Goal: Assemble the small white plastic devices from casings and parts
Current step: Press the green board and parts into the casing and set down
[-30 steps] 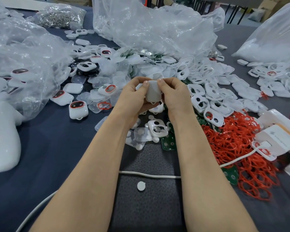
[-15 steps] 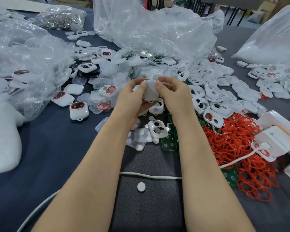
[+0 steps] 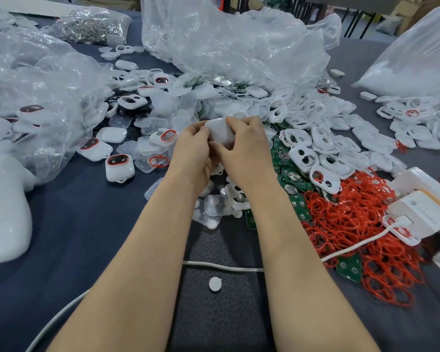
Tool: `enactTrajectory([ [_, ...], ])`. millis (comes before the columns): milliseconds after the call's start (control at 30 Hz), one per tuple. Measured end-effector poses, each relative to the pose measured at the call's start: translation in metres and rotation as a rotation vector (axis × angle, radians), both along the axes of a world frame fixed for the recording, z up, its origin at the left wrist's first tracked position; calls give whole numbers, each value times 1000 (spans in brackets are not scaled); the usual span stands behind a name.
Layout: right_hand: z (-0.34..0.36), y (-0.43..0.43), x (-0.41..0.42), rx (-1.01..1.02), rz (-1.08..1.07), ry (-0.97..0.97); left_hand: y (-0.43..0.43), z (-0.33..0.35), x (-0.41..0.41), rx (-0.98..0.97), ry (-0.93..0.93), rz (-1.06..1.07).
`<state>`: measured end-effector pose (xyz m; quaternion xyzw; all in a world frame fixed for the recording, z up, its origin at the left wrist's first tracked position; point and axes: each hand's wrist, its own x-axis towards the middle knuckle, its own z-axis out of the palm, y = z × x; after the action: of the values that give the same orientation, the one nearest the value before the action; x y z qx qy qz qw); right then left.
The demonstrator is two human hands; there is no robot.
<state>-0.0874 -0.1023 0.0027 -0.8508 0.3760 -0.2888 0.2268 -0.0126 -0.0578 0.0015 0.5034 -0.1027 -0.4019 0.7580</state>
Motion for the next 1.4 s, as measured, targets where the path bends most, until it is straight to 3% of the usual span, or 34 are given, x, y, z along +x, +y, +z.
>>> enactTrajectory([
  [433, 1, 5, 3, -41, -68, -134, 0, -1, 2, -90, 157, 6],
  [733, -2, 7, 7, -81, -40, -36, 0, 1, 4, -149, 274, 46],
  [1400, -4, 13, 10, -73, -52, -96, -1, 4, 0, -227, 364, 7],
])
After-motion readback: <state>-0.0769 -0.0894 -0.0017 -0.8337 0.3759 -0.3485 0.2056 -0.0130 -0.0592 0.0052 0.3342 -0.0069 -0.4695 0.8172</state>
